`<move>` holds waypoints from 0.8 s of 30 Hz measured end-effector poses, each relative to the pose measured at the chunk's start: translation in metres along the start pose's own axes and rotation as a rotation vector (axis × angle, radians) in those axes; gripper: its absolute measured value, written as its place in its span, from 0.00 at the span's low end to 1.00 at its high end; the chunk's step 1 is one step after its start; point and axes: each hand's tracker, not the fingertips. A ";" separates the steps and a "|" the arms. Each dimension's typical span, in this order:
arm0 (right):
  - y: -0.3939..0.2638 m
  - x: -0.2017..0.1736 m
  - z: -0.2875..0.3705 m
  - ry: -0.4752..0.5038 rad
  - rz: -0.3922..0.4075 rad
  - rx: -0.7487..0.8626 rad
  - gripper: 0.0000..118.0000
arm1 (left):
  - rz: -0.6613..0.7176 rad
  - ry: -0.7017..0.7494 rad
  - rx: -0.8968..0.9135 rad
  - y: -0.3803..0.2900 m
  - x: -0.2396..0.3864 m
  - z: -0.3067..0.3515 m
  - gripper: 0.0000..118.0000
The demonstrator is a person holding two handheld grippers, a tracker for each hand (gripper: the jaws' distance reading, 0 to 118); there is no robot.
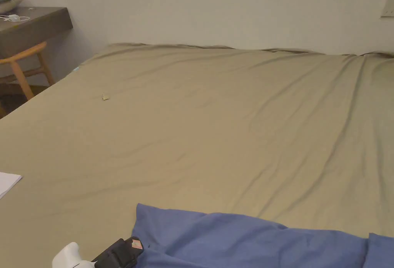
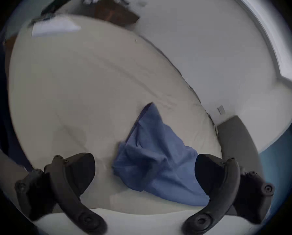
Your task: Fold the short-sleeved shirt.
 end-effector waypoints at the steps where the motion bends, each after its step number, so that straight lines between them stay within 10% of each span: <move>1: 0.000 0.000 0.000 -0.003 0.002 0.000 0.02 | 0.023 0.034 -0.021 -0.002 -0.002 -0.008 1.00; 11: -0.007 0.006 -0.009 0.007 -0.032 -0.022 0.02 | 0.021 0.030 0.031 -0.005 0.026 -0.039 0.93; 13: -0.011 0.007 -0.009 0.016 -0.038 -0.031 0.02 | 0.069 -0.005 -0.024 -0.003 0.025 -0.045 0.09; 18: -0.012 0.015 0.001 0.008 -0.063 -0.033 0.02 | 0.075 -0.012 0.024 -0.010 0.038 -0.039 0.09; 24: -0.006 0.030 0.023 -0.029 -0.070 0.004 0.02 | -0.373 -0.151 0.181 -0.012 0.133 0.005 0.09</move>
